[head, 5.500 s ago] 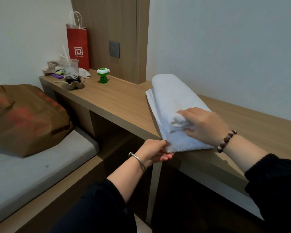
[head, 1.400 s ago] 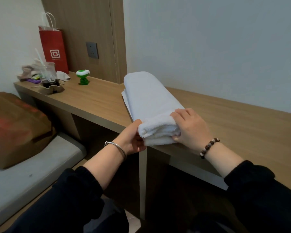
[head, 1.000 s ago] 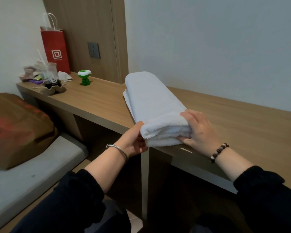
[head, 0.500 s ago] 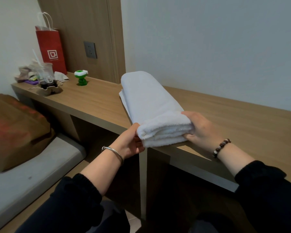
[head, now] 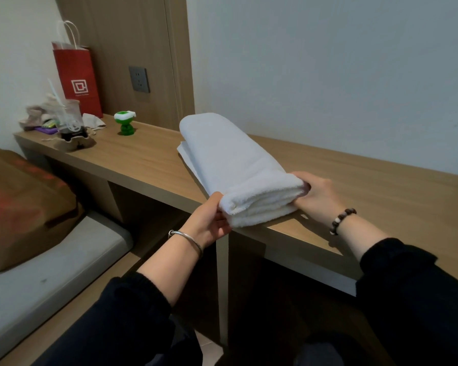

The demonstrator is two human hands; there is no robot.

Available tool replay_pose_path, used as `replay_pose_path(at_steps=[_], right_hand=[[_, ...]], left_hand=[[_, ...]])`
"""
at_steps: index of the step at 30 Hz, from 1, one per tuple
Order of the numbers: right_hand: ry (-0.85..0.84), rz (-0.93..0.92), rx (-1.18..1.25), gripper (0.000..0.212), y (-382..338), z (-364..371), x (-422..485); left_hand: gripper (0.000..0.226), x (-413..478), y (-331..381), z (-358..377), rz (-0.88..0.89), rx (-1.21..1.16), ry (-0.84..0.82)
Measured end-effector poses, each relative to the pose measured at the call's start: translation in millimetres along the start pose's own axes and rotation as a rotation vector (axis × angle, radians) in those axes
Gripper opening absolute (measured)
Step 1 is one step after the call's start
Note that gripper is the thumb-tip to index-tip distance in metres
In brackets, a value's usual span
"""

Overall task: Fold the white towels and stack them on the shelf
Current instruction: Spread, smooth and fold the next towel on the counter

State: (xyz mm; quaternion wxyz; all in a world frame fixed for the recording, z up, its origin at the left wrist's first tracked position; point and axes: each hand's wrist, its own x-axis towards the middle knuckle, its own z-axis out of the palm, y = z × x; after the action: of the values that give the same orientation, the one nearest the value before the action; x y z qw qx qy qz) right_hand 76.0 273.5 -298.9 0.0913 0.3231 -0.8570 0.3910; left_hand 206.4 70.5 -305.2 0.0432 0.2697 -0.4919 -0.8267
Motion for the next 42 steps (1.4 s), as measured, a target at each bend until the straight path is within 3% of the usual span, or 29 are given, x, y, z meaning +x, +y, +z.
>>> replay_pose_path(at_steps=[6,8,10,13,15,18,21,26,29,31,33,36,39,42], right_hand=[[-0.138,0.023,-0.159,0.058,-0.3,-6.3,3.1],[-0.216,0.107,-0.04,0.067,-5.8,-12.2,5.8],[-0.14,0.182,0.138,0.068,-16.7,-16.9,7.7],[-0.008,0.126,0.287,0.045,-42.5,-17.4,12.1],[-0.088,0.048,0.073,0.024,-55.0,-14.4,15.0],[-0.391,-0.021,-0.525,0.049,-48.8,-13.2,15.6],[-0.447,0.026,-0.635,0.053,-31.9,-25.3,27.0],[-0.265,0.155,-1.044,0.051,-0.3,-32.3,50.2],[-0.178,0.331,-1.124,0.056,12.5,-28.3,54.8],[-0.132,0.386,-1.092,0.056,10.8,-22.8,61.7],[-0.094,0.333,-0.984,0.059,1.0,-8.6,68.6],[-0.078,0.107,-0.759,0.078,-22.7,26.3,67.7],[-0.075,-0.057,-0.715,0.086,-27.4,52.9,62.5],[-0.094,-0.066,-0.756,0.084,-11.3,49.6,69.7]], left_hand=[[0.015,1.8,-13.9,4.1,0.007,-0.021,0.002],[0.022,1.9,-18.3,9.9,0.002,-0.034,-0.012],[0.024,0.8,-21.7,21.0,-0.01,0.015,-0.033],[0.03,-2.8,-23.8,41.2,-0.053,0.154,-0.068],[0.035,-4.6,-22.1,47.7,-0.104,0.226,-0.124],[0.032,-9.5,-10.9,40.5,-0.138,0.304,-0.189],[0.015,-10.2,3.5,24.5,0.06,0.444,-0.049],[0.015,-2.3,35.6,-19.1,0.765,0.901,0.367],[0.038,5.0,56.1,-45.2,1.106,1.149,0.525],[0.06,13.6,69.6,-57.2,1.125,1.328,0.552],[0.069,22.3,83.3,-65.8,0.94,1.41,0.402],[0.06,30.3,85.1,-72.4,0.759,1.409,0.202],[0.048,27.5,78.3,-74.0,0.857,1.475,0.273],[0.035,16.2,75.5,-70.9,0.889,1.441,0.234]])
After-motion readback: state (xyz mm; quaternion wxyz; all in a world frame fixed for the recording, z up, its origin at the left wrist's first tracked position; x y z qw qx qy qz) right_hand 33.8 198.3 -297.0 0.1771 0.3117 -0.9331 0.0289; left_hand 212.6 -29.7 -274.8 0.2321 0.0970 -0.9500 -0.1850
